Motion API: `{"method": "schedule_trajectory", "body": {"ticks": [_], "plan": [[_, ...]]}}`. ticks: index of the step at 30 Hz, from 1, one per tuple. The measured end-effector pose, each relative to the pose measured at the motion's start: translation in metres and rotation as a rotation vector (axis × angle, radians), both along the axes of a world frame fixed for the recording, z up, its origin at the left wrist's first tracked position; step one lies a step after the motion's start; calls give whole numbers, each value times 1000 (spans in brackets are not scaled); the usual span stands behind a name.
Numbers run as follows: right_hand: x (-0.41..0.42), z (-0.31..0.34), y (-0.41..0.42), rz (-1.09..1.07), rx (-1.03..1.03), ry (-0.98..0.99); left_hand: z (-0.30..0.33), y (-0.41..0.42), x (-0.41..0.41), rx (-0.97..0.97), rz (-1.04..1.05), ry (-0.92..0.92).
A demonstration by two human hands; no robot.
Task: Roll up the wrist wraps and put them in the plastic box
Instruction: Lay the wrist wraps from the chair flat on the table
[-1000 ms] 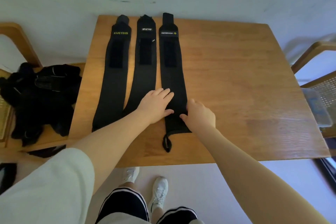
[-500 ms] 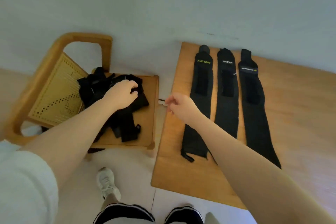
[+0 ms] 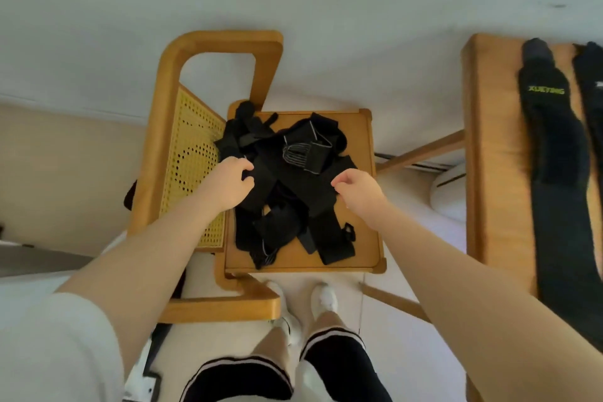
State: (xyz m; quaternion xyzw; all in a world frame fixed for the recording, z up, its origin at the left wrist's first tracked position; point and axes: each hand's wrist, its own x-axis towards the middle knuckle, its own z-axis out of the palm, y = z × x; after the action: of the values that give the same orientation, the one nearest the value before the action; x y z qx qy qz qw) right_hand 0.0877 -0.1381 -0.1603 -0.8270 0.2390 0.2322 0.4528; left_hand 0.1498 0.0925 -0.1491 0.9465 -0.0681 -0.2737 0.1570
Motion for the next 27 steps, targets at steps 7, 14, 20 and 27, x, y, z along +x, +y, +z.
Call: {"method": "schedule_trajectory", "body": {"ticks": [7,14,20,27], "plan": [[79,-76,7,176,-127,-17,-73,-2,41,-82,85,40],[127,-135,3,519,-483,-42,-134,-24,65,-116,-47,50],[122,-170,-16,648,-666,-66,-179,-44,52,171,-422,189],[122,-117,-36,70,-176,-199,-185,-54,54,317,-420,325]]}}
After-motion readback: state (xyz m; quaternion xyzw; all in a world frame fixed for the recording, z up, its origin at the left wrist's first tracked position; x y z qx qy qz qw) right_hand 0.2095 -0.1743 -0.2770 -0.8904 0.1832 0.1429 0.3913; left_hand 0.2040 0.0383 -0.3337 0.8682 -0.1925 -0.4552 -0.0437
